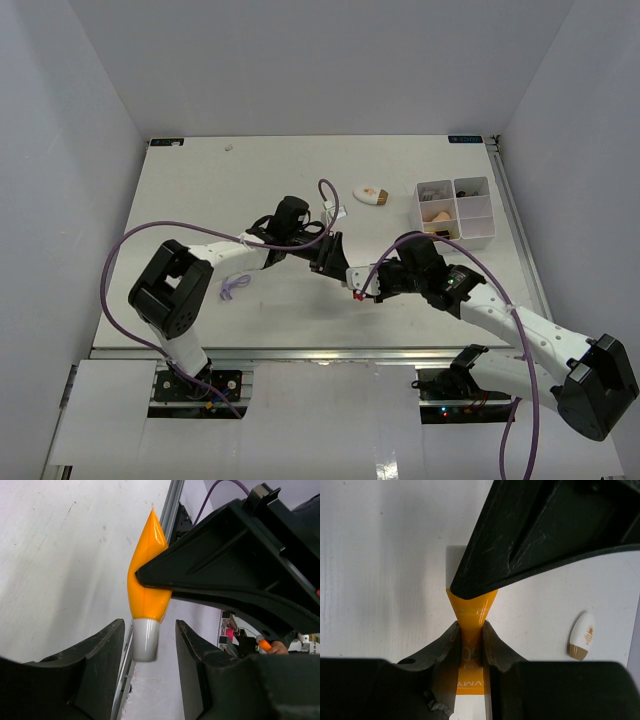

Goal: Organize the makeup

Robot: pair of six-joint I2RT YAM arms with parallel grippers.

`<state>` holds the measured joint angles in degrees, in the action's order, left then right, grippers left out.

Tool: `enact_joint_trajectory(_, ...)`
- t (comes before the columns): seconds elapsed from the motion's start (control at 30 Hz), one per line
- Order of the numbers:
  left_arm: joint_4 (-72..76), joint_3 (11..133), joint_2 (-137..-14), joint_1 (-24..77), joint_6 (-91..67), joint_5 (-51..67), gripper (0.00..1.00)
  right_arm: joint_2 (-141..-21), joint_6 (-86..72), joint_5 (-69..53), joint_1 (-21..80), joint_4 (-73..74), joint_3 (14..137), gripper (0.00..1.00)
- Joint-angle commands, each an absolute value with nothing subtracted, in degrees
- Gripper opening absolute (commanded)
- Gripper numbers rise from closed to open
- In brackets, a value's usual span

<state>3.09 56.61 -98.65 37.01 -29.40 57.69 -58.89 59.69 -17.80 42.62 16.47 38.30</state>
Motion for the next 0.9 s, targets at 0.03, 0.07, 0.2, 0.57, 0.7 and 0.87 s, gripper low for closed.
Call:
enact_joint_trajectory(0.03, 1.97, 59.65, -99.54, 37.79, -28.75, 60.95, 0.43, -60.09, 60.53, -16.81, 43.40, 13.91, 41.22, 0.27)
enact_joint_trajectory(0.07, 1.58, 59.86, -99.69, 37.79, -28.60, 60.99, 0.39, -60.12, 60.56, -16.64, 43.42, 13.78, 41.15, 0.28)
enact_joint_trajectory(0.2, 0.68, 60.19, -99.94, 37.88, -28.02, 61.43, 0.23, -60.02, 60.47, -15.61, 43.51, 13.10, 40.61, 0.32)
enact_joint_trajectory(0.57, 0.35, 59.05, -99.04, 37.79, -27.16, 57.53, 0.11, -57.11, 60.47, -11.50, 43.27, 11.92, 39.01, 0.86)
enact_joint_trajectory(0.7, 0.34, 58.61, -98.32, 37.43, -27.16, 53.08, 0.10, -54.43, 59.11, -12.22, 41.08, 12.66, 39.22, 0.90)
enact_joint_trajectory(0.87, 3.26, 57.03, -95.25, 37.09, -27.15, 44.48, 0.08, -52.03, 49.83, -17.27, 34.11, 10.34, 40.28, 0.90)
